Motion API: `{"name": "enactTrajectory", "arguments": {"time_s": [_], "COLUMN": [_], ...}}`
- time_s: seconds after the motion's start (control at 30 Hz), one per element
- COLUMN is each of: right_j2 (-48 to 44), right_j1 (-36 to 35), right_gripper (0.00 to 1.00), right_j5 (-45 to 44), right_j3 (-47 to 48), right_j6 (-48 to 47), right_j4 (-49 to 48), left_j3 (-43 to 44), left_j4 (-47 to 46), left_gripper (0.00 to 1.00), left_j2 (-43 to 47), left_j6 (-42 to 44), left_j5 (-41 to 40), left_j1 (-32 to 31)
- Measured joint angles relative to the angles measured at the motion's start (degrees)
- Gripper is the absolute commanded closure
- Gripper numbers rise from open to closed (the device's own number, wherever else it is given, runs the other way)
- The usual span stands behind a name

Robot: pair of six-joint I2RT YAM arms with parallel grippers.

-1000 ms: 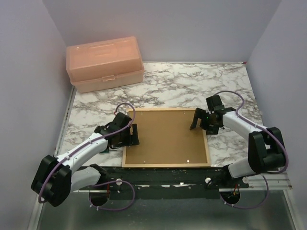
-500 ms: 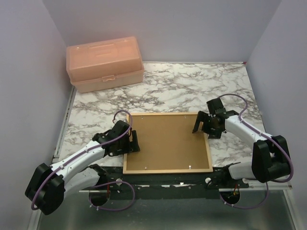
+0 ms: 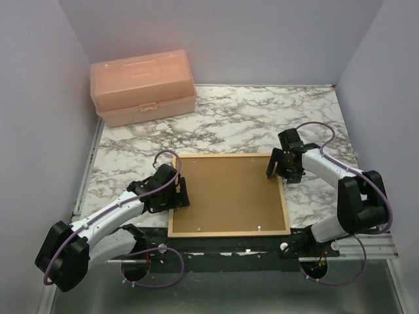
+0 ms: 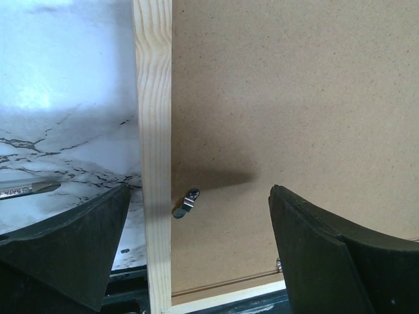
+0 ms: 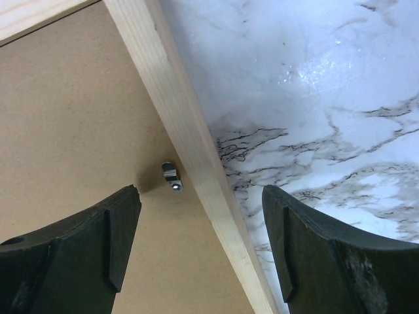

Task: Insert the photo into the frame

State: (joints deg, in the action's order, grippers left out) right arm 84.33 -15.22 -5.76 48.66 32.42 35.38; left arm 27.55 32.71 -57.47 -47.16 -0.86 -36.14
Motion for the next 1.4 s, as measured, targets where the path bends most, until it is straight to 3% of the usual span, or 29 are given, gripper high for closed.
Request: {"name": "enactTrajectory", "arguments": {"time_s": [0.2,0.27,0.43,0.53,0.63,0.67,0.73,0.8,0.93,1.13,1.4], "right_j2": [2.49,2.60,2.69,2.56,2.43,2.38,2.23,1.97,-1.25,-9.53,-10.47], "right_j1": [0.00,-0.09,-0.15,-0.09,-0.37,-0.39,-0.44,-0.42,-0.42,-0.42,-0.42], "right_gripper": [0.43,0.60,0.92,1.00,1.00,0.95,0.62,0.36,0.11,0.00,0.00], "right_j5": [-0.04,-0.11,-1.86,-2.05,-2.16,-2.16,-2.14,-2.16,-2.78,-0.35,5.92], "right_j3": [0.02,0.11,0.50,0.74,0.74,0.74,0.74,0.70,0.33,-1.09,-10.58], "right_j6": [-0.57,-0.66,-0.98,-2.51,-4.04,-4.26,-4.48,-3.80,-2.45,-0.02,3.74], "right_j4": [-1.14,-1.68,-1.95,-2.16,-2.32,-2.34,-2.34,-2.32,-2.12,-2.78,-4.33], "left_j3": [0.39,0.42,0.42,0.42,0.39,0.39,0.39,0.39,0.39,0.39,0.42], "left_j4": [-0.35,-0.46,-0.90,-1.33,-1.70,-1.70,-1.70,-1.68,-1.70,-1.73,-2.62], "left_gripper": [0.10,0.11,0.11,0.11,0.11,0.11,0.11,0.11,0.11,0.11,0.13], "left_j2": [-0.92,-1.01,-1.14,-1.27,-1.31,-1.31,-1.31,-1.31,-1.31,-1.29,-1.77], "left_j6": [0.17,0.17,0.17,0.17,0.42,0.42,0.42,0.42,0.42,0.42,0.72], "left_j5": [0.00,0.00,0.00,0.00,-0.37,-0.44,-0.44,-0.44,-0.46,-0.44,0.48], "left_j1": [0.00,0.00,0.00,0.00,0.02,0.00,0.00,0.00,0.00,0.00,-0.11]}}
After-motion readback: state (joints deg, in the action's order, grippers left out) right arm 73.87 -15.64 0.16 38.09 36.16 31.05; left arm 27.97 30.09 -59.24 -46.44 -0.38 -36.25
